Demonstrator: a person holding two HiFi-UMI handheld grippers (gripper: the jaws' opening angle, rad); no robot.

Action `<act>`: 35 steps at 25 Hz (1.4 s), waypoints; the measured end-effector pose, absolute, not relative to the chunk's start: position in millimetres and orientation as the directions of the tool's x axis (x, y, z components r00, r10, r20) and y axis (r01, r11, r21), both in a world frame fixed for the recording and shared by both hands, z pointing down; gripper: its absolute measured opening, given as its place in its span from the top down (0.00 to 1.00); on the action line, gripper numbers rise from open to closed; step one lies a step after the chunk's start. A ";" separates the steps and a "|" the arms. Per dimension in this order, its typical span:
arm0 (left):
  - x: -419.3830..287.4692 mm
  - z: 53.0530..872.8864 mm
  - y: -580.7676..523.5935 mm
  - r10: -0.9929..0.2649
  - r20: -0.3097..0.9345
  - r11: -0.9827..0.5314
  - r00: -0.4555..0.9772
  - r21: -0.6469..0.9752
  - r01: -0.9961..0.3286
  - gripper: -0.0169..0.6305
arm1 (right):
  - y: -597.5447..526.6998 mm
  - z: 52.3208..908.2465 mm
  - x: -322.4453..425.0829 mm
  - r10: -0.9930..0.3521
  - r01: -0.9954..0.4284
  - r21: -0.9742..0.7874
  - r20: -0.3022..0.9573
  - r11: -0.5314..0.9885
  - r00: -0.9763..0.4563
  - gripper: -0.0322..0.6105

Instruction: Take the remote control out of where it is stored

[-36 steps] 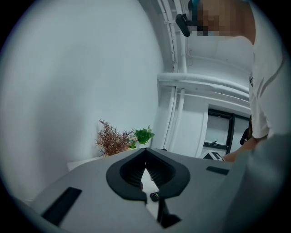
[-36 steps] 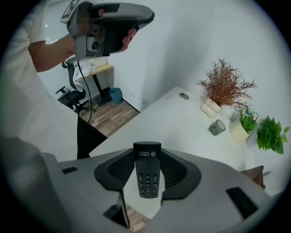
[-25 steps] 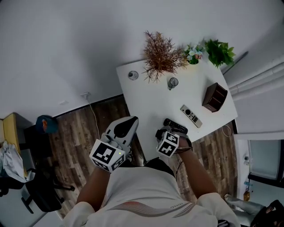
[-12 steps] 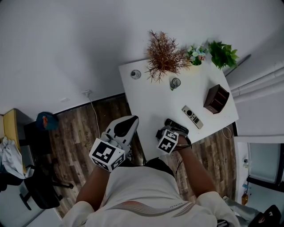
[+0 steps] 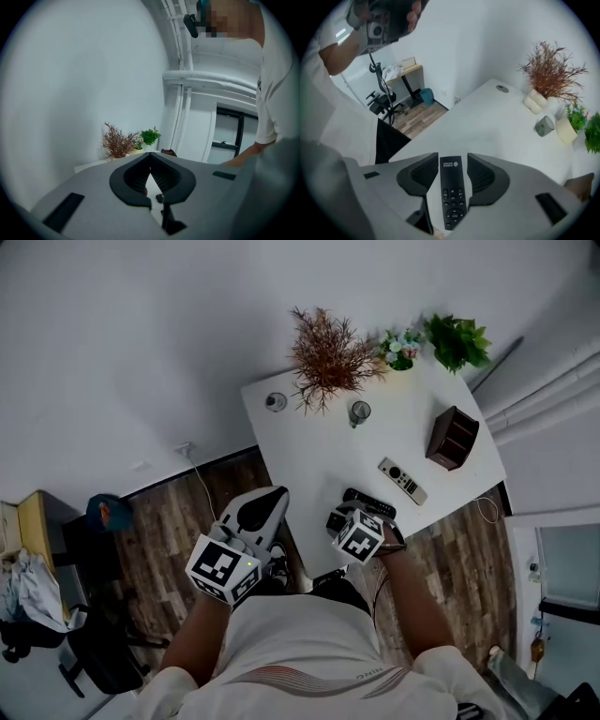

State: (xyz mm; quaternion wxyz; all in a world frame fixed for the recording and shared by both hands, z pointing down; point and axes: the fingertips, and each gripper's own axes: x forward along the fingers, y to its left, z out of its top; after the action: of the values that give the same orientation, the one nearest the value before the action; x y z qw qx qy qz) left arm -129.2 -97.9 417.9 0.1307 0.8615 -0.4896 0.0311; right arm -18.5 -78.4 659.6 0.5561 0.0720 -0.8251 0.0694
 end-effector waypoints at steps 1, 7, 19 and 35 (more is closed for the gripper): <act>-126.1 416.4 -98.5 -0.834 0.179 -0.491 0.522 0.192 -0.850 0.97 | -81.2 647.8 -20.9 -0.062 -0.222 -0.036 0.906 0.974 -0.419 0.66; -110.7 403.2 -100.9 -0.830 0.150 -0.513 0.537 0.172 -0.841 0.97 | -111.9 545.7 -19.2 -0.293 -0.442 -0.099 0.620 0.891 -0.728 0.74; -80.0 369.2 -104.1 -0.815 0.080 -0.564 0.573 0.110 -0.818 0.97 | -140.4 388.4 56.5 -0.717 -0.730 -0.071 0.141 0.680 -0.682 0.93; -44.1 356.1 -96.2 -0.776 0.049 -0.622 0.628 0.104 -0.776 0.97 | -123.8 363.8 118.8 -0.838 -0.843 -0.018 0.095 0.538 -0.537 0.93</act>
State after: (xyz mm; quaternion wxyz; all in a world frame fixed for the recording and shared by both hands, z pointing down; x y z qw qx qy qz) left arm -44.1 -96.2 356.1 0.0576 0.9005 -0.4311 -0.0004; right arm 118.8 -123.8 363.8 0.0372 0.4798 -0.8760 0.0308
